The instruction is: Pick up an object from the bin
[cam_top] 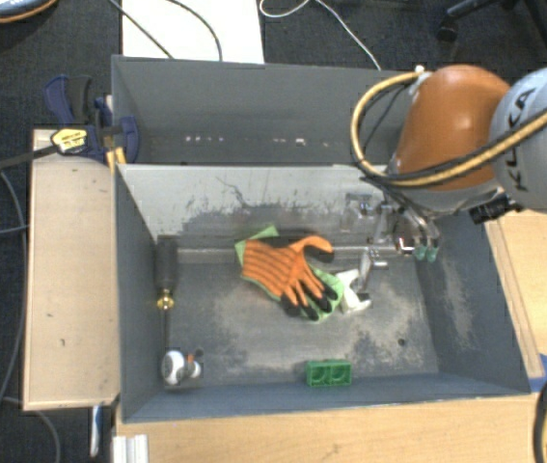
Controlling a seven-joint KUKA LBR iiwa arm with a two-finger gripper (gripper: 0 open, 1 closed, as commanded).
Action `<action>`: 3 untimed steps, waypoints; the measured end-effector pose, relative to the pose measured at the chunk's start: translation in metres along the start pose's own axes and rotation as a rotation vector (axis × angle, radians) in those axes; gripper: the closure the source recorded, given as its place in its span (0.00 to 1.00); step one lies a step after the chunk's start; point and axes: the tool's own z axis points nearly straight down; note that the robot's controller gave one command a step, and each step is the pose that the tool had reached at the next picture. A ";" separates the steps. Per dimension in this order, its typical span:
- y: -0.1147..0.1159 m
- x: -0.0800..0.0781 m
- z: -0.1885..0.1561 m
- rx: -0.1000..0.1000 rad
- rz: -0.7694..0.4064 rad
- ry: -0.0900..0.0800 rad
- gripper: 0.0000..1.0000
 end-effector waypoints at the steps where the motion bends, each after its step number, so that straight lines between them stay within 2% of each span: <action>1: 0.000 -0.001 -0.005 0.000 0.000 -0.008 0.00; 2: 0.052 0.030 0.103 -0.002 0.033 -0.006 0.00; 3: 0.027 0.045 0.085 0.000 0.079 -0.007 1.00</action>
Offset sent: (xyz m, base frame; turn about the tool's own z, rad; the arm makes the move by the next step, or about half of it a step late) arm -0.0327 0.0535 -0.1085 0.0337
